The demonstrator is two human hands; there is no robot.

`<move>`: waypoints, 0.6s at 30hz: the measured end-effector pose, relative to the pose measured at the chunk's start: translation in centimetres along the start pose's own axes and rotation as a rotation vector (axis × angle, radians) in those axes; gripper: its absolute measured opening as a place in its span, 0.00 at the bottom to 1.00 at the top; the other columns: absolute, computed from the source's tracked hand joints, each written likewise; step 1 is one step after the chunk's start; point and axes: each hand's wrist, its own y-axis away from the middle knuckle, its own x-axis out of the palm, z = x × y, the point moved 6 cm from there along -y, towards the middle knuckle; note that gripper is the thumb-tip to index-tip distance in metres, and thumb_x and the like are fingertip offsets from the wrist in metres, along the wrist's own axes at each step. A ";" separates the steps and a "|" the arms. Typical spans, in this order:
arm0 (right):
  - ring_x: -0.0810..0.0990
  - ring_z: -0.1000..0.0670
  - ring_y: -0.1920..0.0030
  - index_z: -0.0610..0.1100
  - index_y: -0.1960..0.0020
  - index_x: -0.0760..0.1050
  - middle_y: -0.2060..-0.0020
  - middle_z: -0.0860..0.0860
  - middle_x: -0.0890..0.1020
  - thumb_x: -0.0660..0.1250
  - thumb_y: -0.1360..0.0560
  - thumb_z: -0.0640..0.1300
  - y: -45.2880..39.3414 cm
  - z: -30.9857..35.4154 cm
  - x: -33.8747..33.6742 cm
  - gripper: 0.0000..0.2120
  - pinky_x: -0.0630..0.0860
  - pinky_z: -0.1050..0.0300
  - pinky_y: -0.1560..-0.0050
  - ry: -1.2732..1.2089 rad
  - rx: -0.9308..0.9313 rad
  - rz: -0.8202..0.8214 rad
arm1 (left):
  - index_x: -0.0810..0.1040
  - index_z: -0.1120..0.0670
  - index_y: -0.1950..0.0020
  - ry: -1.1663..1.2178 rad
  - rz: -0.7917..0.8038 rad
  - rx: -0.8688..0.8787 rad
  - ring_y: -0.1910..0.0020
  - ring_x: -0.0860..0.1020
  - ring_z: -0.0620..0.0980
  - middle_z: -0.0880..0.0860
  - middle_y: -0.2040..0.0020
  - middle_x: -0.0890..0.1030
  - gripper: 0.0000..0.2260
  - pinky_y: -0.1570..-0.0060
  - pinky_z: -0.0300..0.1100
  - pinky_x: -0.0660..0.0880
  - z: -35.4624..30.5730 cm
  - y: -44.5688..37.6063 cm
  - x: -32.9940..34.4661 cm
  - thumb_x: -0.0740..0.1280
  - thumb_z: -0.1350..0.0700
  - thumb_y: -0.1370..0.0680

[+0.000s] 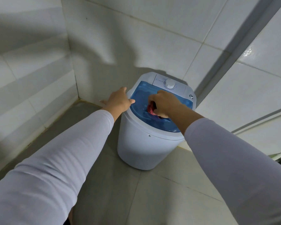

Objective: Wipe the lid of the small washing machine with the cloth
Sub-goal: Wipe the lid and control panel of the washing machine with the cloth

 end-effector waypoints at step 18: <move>0.74 0.44 0.42 0.51 0.38 0.77 0.44 0.47 0.76 0.67 0.27 0.47 0.6 -1.8 0.5 0.17 0.74 0.52 0.42 0.100 -0.016 0.258 | 0.60 0.49 0.25 0.025 0.024 -0.011 0.29 0.68 0.62 0.53 0.26 0.68 0.32 0.33 0.67 0.63 1.2 -1.2 0.6 0.64 0.39 0.25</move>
